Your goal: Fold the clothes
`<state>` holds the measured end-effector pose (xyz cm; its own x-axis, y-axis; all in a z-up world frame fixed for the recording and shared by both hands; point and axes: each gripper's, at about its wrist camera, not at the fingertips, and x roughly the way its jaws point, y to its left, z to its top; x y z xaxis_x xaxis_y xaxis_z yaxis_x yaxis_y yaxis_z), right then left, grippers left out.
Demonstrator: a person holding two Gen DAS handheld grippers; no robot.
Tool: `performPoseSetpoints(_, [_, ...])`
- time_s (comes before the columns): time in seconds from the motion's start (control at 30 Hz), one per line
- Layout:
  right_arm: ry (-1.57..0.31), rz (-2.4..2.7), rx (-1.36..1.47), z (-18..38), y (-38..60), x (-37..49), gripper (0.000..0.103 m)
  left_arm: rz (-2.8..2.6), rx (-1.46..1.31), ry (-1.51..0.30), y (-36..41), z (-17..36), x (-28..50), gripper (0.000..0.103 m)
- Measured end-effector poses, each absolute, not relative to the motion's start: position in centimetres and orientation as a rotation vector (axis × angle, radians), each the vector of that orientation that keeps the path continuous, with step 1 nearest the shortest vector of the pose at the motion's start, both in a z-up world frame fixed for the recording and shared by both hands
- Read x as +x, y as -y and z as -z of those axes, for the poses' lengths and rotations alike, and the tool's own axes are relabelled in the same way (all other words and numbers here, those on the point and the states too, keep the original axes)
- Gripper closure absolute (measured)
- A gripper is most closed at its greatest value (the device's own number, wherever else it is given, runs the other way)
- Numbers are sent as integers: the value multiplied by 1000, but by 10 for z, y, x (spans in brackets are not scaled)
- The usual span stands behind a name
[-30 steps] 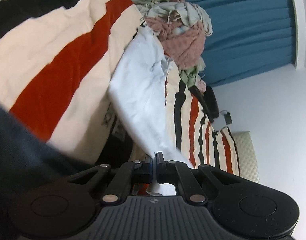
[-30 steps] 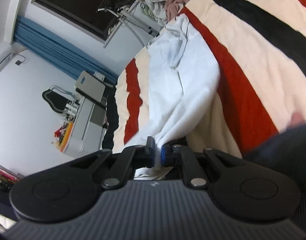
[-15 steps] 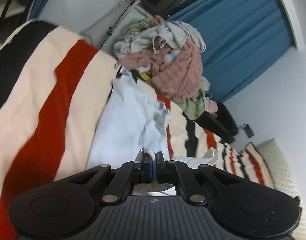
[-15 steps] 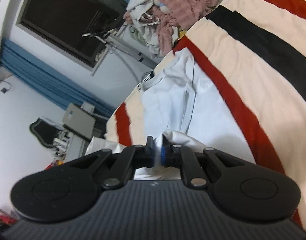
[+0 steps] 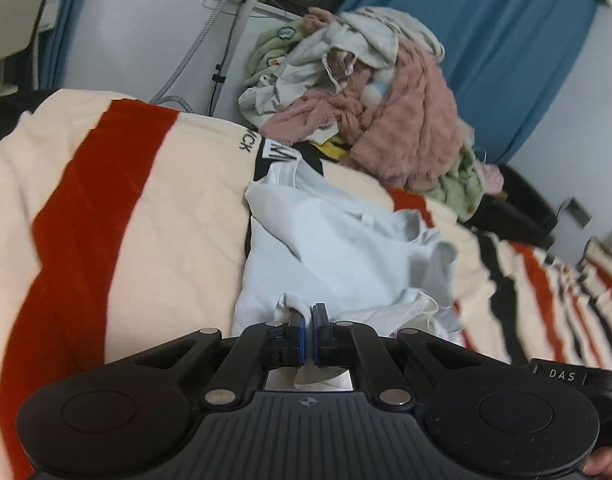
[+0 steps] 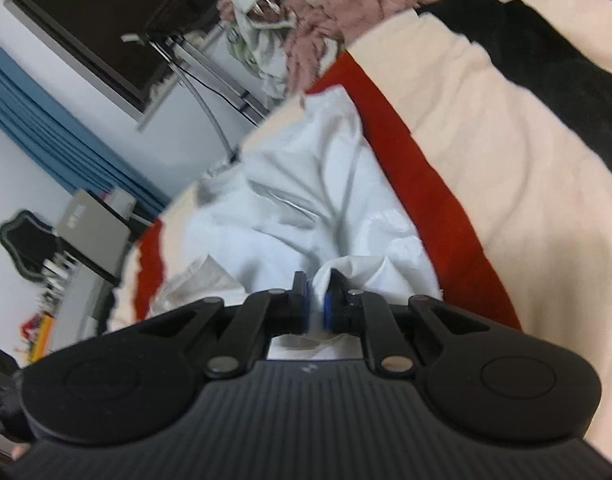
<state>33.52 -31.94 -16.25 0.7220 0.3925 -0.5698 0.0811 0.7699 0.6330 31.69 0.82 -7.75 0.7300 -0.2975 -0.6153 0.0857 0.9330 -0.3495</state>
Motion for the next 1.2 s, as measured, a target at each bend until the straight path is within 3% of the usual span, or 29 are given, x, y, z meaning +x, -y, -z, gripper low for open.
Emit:
performPoseSetpoints(0.1, [-777, -190, 646, 168, 315, 337, 89, 216, -273, -731, -1, 90, 325, 99])
performPoseSetpoints(0.13, [-774, -198, 639, 166, 315, 337, 81, 213, -261, -730, 1, 91, 325, 97])
performPoseSetpoints(0.17, [-766, -207, 633, 163, 314, 335, 62, 208, -250, -729, 4, 90, 324, 95])
performPoseSetpoints(0.2, [-753, -216, 628, 158, 314, 331, 51, 206, -238, -725, 6, 89, 322, 92])
performPoseSetpoints(0.23, [-740, -224, 622, 153, 313, 327, 34, 204, -224, -725, 9, 86, 319, 78])
performPoseSetpoints(0.27, [-727, -233, 617, 148, 312, 323, 29, 211, -211, -731, 12, 82, 315, 63])
performPoseSetpoints(0.37, [-679, -247, 563, 126, 307, 305, 29, 222, -175, -721, 18, 64, 297, 36])
performPoseSetpoints(0.53, [-598, -238, 449, 88, 298, 260, 29, 237, -100, -642, 28, 21, 246, 23])
performPoseSetpoints(0.93, [-412, -174, 270, 50, 269, 116, 29, 282, -91, -418, 21, -44, 86, 20])
performPoseSetpoints(1.2, [-372, -149, 237, 57, 256, 72, 29, 285, -137, -380, 1, -24, 30, 17])
